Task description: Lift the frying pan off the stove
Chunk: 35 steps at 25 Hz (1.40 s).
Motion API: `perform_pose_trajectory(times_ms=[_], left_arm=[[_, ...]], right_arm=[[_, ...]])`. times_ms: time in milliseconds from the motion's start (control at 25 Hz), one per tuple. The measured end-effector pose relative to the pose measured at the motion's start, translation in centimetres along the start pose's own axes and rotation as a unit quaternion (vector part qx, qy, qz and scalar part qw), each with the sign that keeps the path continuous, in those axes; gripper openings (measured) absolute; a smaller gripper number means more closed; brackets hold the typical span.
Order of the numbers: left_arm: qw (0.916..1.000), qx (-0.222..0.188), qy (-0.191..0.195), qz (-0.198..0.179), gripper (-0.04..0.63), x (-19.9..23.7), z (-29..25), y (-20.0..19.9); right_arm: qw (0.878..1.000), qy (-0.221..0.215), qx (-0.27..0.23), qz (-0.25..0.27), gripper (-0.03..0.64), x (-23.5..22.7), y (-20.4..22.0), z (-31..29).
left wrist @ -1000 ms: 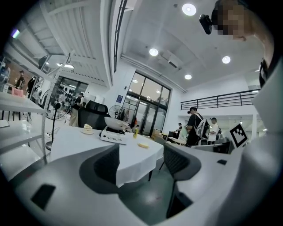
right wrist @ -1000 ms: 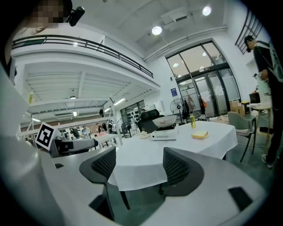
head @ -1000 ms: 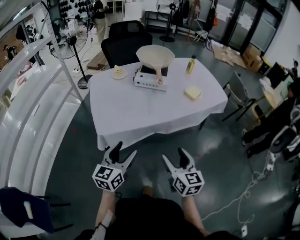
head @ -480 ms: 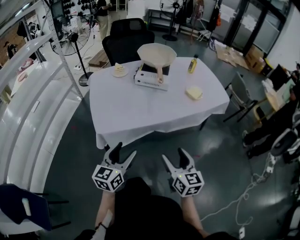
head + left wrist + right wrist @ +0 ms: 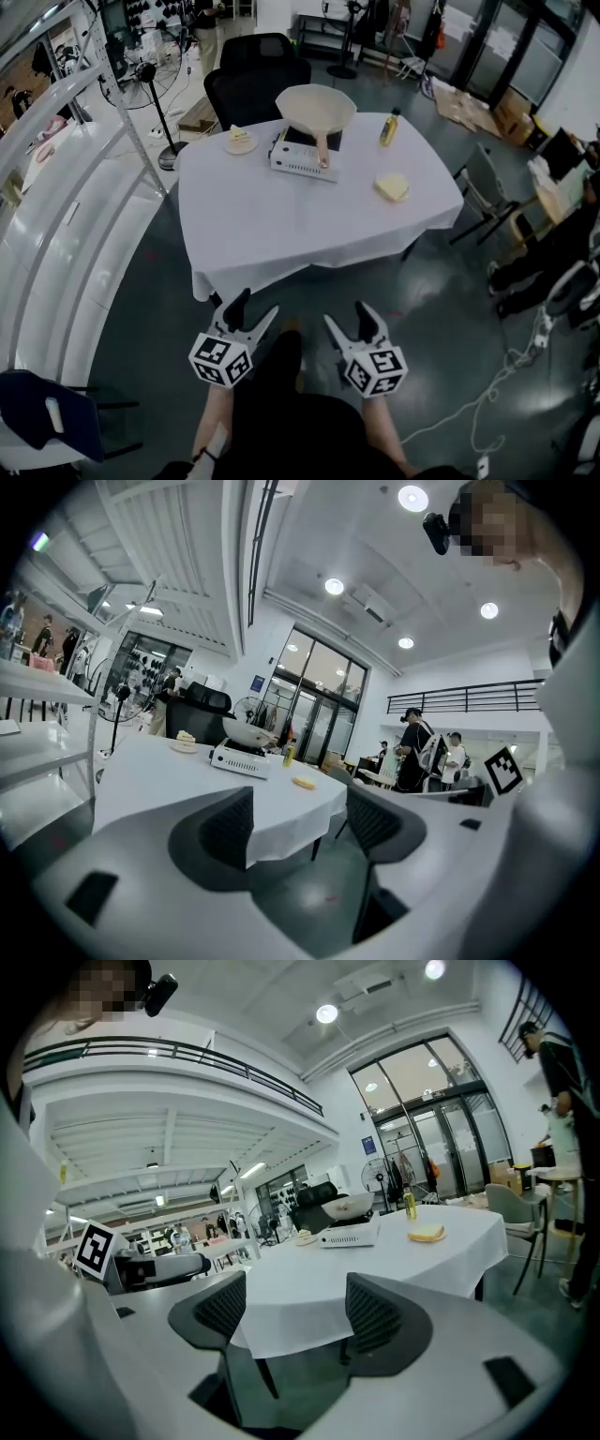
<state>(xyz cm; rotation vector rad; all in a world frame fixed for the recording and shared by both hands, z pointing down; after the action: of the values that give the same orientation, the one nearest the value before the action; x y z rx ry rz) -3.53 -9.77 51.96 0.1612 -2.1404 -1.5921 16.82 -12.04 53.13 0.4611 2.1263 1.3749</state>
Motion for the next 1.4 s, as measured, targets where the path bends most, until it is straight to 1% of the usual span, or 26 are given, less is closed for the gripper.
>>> perform_pose_trajectory(times_ms=[160,320,520,760,880,1120,1400], left_arm=[[1.0,0.008,-0.004,0.0,0.304,0.9,-1.4,-0.7],[1.0,0.007,-0.002,-0.004,0.304,2.0,-4.0,-1.8],[1.0,0.005,-0.002,-0.009,0.304,4.1,-7.7,-4.5],[0.9996,-0.002,0.021,-0.019,0.304,6.4,-13.0,-8.3],[0.9993,0.003,0.033,-0.019,0.304,7.4,-15.3,-9.0],[0.999,0.011,0.043,-0.01,0.304,9.8,-18.6,-10.3],[0.9986,0.003,0.052,-0.005,0.304,12.3,-21.4,-12.3]], right_arm=[[1.0,-0.008,0.0,-0.001,0.322,-0.5,-1.3,-1.7],[1.0,-0.009,-0.003,-0.003,0.322,-2.1,-2.5,-4.0],[1.0,-0.014,-0.001,0.008,0.322,-3.7,-5.2,-7.6],[1.0,-0.014,-0.006,0.019,0.322,-5.6,-8.8,-12.0],[1.0,-0.01,-0.002,0.014,0.322,-6.6,-9.6,-13.7],[1.0,0.009,-0.006,0.004,0.322,-8.2,-11.1,-16.9],[1.0,0.011,-0.01,0.004,0.322,-9.1,-13.3,-20.0]])
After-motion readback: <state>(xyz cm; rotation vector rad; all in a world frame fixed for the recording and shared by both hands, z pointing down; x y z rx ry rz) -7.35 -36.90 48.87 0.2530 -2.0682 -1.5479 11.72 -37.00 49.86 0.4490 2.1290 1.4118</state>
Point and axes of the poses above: the fingertips, and each gripper's own axes: z backward along the fingers, x to its left, y out of its underside, the point moved 3 cm from there along z, backward along the fingers, and after that the axes turned 2 degrees about x, right-handed, at the moved point
